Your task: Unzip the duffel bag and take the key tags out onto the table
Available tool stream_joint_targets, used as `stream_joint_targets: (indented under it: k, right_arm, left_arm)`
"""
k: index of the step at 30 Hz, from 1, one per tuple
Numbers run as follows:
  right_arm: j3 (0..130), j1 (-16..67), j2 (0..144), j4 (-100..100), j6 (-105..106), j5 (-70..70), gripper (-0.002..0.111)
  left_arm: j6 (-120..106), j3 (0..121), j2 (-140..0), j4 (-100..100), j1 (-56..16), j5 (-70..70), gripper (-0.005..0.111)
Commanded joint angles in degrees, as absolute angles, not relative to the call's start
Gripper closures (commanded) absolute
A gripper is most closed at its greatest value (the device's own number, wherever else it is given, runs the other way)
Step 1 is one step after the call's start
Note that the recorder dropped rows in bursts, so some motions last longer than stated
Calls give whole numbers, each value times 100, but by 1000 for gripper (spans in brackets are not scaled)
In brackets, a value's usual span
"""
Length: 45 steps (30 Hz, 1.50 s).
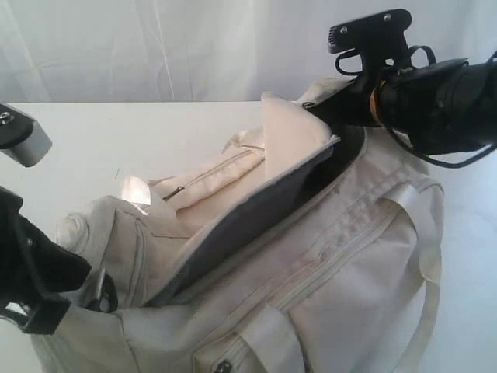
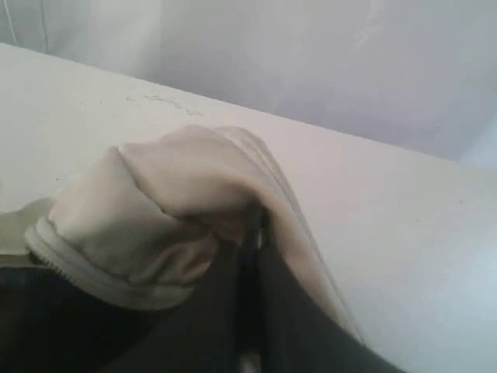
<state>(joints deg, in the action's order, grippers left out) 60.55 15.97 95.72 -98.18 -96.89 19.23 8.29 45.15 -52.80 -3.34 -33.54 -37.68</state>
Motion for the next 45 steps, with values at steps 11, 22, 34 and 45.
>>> stream_joint_targets:
  k: [11,22,34,45]
  right_arm:
    - [6459,1362,9229,-8799,-9175,1070,105]
    - [5916,1362,7886,-8301,-8955,556,36]
    - [3801,1425,6389,-9030,-10481,-2133,37]
    - [3173,1425,5122,-9995,-12039,-4648,37]
  left_arm:
    - [675,4529,-4942,-459,-3611,-3616,106]
    - [881,4529,-4942,0,-3611,-3385,41]
    - [898,4529,-5323,418,-3611,-2799,41]
    - [911,4529,-5927,1091,-3597,-1943,41]
